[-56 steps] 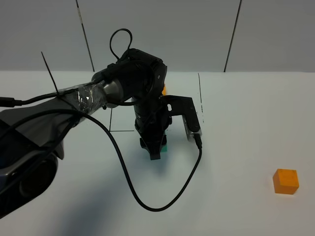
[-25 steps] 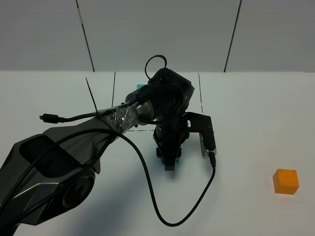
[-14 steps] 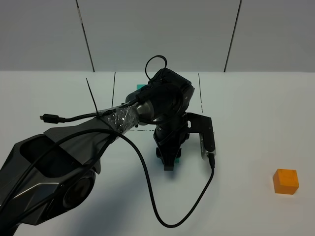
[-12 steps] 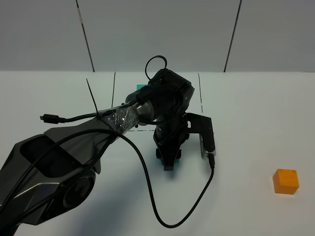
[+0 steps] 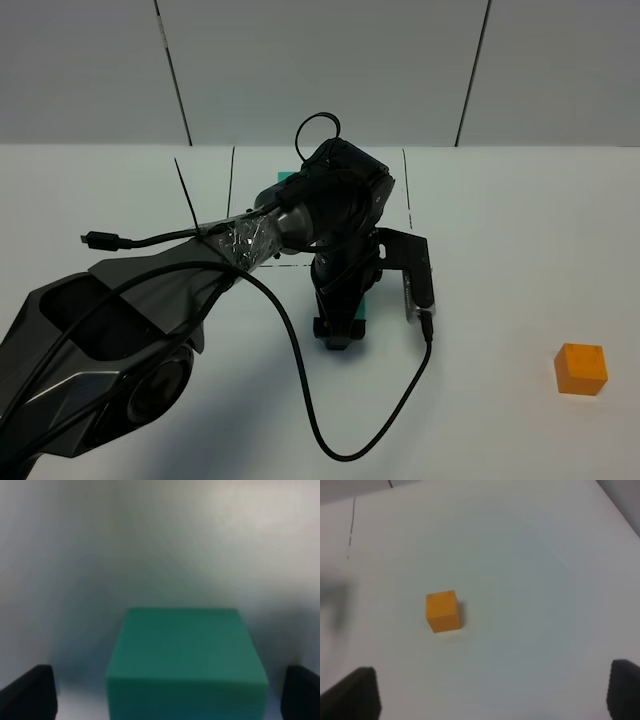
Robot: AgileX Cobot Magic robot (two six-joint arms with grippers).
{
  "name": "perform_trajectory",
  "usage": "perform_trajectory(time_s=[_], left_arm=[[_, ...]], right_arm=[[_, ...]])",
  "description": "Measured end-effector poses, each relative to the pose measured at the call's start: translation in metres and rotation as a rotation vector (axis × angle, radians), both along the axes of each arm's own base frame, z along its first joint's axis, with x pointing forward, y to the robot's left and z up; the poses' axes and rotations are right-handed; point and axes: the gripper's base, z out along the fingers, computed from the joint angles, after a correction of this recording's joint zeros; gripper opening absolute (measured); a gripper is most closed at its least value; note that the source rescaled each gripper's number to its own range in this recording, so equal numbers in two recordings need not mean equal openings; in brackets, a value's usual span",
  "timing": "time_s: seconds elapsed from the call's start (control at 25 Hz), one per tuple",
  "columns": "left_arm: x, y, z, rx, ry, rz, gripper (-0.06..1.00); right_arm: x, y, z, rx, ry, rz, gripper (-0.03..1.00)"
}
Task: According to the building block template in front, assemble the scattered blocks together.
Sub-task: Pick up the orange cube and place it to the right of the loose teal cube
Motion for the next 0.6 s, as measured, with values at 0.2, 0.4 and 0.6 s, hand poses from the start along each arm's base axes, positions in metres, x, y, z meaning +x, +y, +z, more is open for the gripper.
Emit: perform_trajectory(time_s=[0.2, 0.4, 0.6], left_arm=[[0.0, 0.0, 0.022, -0.029, -0.038, 0.064, 1.0], [-0.002, 0.002, 0.07, -0.109, -0.108, 0.235, 1.0], [-0.008, 0.01, 0.124, -0.204, -0.178, 0.395, 0.98]], right_arm=[[0.0, 0.0, 0.0, 0.0, 0.0, 0.0, 0.8], [0.0, 0.0, 0.0, 0.0, 0.0, 0.0, 0.8], [0.0, 0.0, 0.0, 0.0, 0.0, 0.0, 0.8]])
